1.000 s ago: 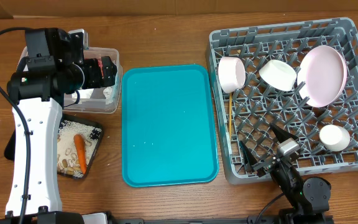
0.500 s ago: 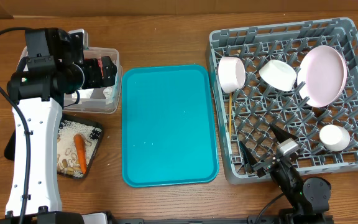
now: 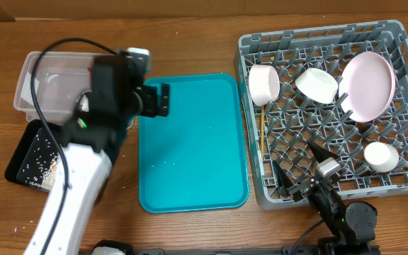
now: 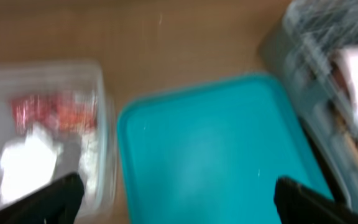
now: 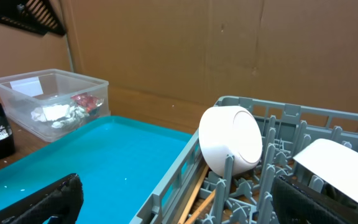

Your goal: Sort waste into correct bins and load items into the dishwasher

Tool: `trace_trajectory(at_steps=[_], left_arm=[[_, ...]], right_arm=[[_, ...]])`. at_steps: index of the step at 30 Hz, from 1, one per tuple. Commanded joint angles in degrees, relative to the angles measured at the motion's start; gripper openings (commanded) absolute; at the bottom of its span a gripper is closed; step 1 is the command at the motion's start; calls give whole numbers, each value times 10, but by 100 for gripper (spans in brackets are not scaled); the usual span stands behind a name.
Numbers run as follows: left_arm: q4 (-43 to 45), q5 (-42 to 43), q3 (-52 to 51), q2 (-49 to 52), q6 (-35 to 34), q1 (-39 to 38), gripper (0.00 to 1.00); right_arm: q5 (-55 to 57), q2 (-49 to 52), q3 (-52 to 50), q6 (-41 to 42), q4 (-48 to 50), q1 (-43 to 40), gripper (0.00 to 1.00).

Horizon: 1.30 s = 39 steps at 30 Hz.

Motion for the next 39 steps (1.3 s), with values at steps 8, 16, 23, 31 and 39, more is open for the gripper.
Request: trace_trajectory(at_steps=[8, 16, 23, 31, 39], left_arm=[[394, 3, -352, -214, 15, -22, 100], [485, -18, -525, -423, 15, -16, 100], [485, -18, -629, -615, 15, 5, 100], [408, -14, -670, -734, 5, 19, 100], [358, 1, -670, -738, 5, 19, 100]], right_arm=[[0, -6, -6, 3, 1, -1, 100], [0, -6, -6, 3, 1, -1, 100], [0, -6, -6, 3, 1, -1, 100], [0, -6, -6, 3, 1, -1, 100], [0, -6, -6, 3, 1, -1, 100]])
